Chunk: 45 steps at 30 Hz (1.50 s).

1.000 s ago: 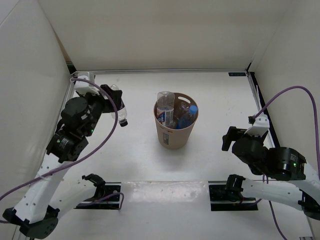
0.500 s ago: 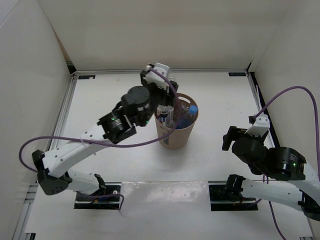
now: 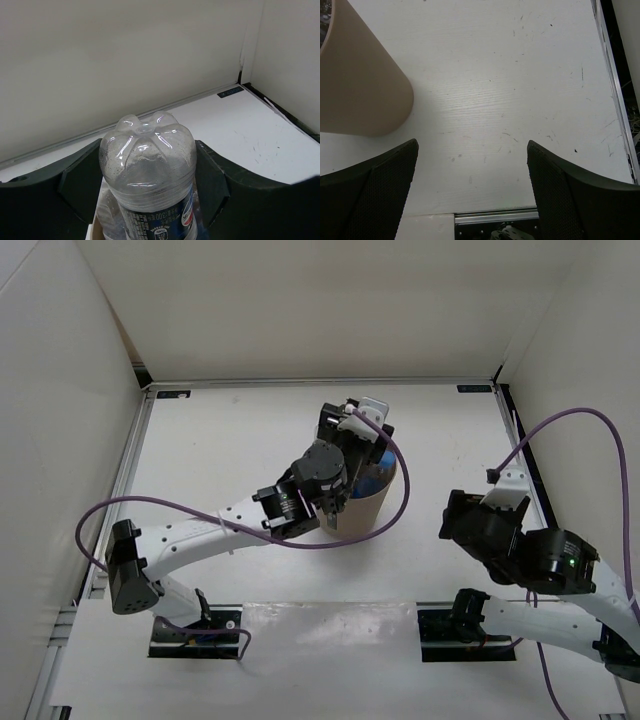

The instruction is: Put the plastic bottles in the bin

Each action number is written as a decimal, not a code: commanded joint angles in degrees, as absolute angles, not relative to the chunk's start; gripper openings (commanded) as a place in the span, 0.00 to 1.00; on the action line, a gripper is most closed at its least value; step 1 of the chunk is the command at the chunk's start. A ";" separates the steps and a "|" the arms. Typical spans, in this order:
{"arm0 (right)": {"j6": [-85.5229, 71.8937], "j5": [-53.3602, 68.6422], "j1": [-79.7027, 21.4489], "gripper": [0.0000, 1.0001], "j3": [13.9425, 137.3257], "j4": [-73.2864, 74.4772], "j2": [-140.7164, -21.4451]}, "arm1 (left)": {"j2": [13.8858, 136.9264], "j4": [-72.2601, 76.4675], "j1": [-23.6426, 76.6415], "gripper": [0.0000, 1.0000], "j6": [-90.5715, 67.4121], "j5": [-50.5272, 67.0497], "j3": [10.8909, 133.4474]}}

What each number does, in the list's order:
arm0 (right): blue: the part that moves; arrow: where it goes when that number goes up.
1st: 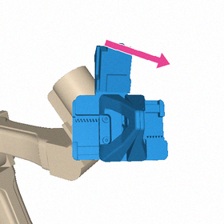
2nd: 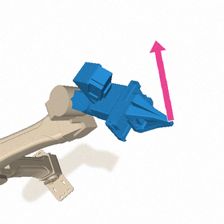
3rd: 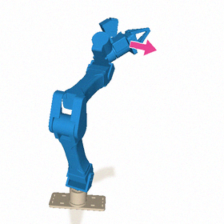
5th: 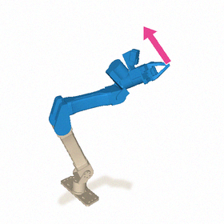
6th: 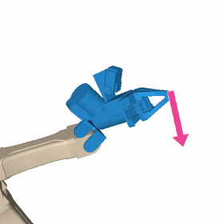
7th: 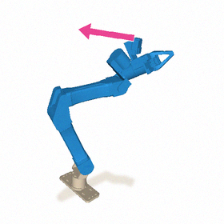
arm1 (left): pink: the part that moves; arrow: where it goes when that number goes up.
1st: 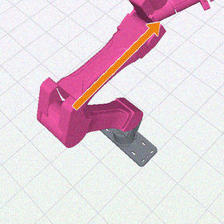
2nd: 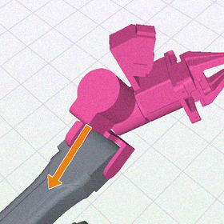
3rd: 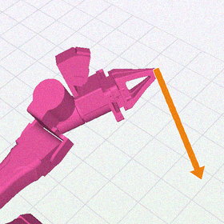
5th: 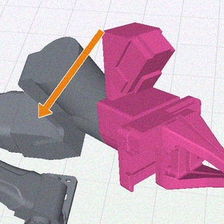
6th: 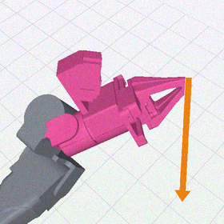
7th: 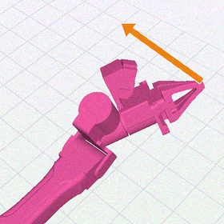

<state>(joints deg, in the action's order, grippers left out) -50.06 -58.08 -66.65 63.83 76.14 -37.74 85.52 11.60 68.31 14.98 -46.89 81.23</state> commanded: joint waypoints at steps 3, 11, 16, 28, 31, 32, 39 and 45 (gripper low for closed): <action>-49.48 -58.80 -65.74 0.90 63.63 74.71 -38.85 | 84.20 20.66 69.61 0.73 14.95 -50.62 75.33; -48.87 -58.45 -65.13 0.90 63.63 74.27 -38.76 | 83.33 21.27 71.19 1.00 12.04 -56.33 70.05; -48.69 -58.45 -64.60 0.90 63.54 74.00 -38.76 | 81.13 15.47 71.28 1.00 12.83 -56.16 72.95; -47.64 -57.92 -66.18 0.90 63.54 73.39 -38.58 | 48.65 -14.55 69.97 1.00 5.43 -70.74 75.32; -48.25 -58.27 -68.45 0.90 64.07 74.18 -38.85 | 41.44 -38.59 61.66 1.00 -8.60 -71.90 74.10; -48.25 -58.27 -68.73 0.90 64.16 74.18 -38.76 | 40.44 -44.33 60.22 1.00 -10.70 -72.07 72.18; -44.38 -56.16 -70.57 0.90 64.77 71.80 -43.31 | 34.72 -71.63 56.95 1.00 -40.23 -79.72 66.54; -47.11 -57.74 -74.97 0.90 65.65 74.88 -47.54 | 32.08 -57.48 56.95 1.00 -37.33 -79.71 55.99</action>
<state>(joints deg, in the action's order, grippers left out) -45.45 -56.05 -73.45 63.96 73.58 -46.78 33.08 -59.40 57.17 -32.49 -77.49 58.35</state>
